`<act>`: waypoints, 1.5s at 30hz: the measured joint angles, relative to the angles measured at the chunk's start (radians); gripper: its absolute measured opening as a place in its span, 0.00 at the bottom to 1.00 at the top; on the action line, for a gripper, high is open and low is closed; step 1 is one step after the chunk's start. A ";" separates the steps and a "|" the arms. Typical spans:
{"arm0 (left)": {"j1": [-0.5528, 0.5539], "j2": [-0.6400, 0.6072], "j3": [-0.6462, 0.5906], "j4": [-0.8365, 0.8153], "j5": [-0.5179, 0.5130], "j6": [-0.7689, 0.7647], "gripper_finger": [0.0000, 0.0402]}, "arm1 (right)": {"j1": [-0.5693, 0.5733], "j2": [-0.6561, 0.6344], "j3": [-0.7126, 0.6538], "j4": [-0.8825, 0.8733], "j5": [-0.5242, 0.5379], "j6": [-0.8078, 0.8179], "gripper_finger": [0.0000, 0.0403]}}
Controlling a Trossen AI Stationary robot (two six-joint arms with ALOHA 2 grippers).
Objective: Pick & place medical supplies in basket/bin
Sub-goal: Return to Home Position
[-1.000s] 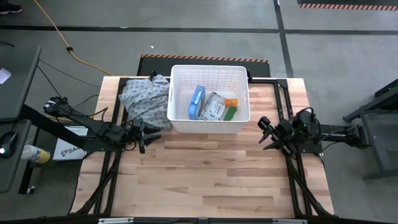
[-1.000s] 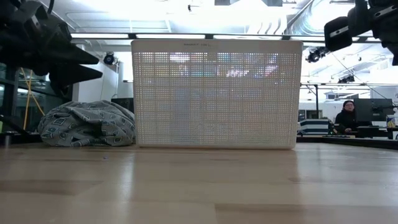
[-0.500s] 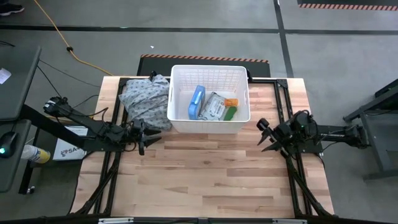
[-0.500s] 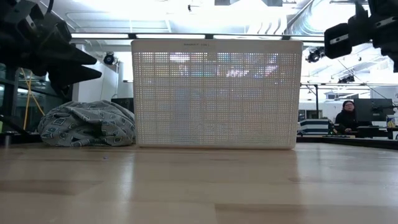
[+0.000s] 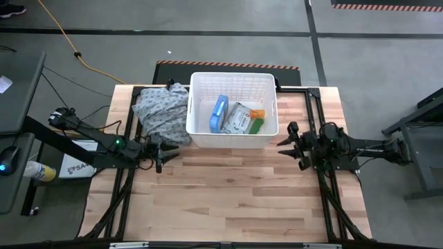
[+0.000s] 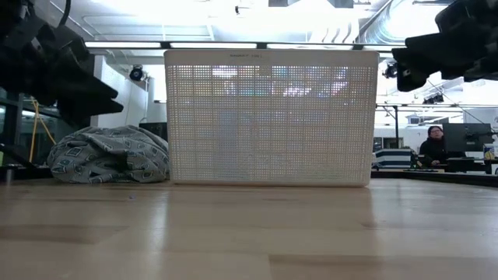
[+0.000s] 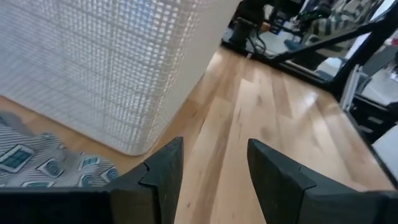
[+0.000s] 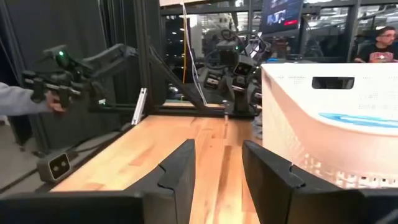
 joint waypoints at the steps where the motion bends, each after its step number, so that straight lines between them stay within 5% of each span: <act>1: 0.000 0.000 0.000 -0.004 -0.007 0.000 0.53 | 0.000 0.000 0.000 -0.001 0.000 -0.006 0.31; 12: 0.000 0.000 0.000 0.000 -0.085 0.022 0.53 | 0.000 0.000 0.000 -0.019 0.139 -0.028 0.31; 45: 0.000 0.000 0.000 0.029 -0.085 -0.057 0.53 | 0.000 0.000 -0.001 -0.019 0.120 -0.006 0.31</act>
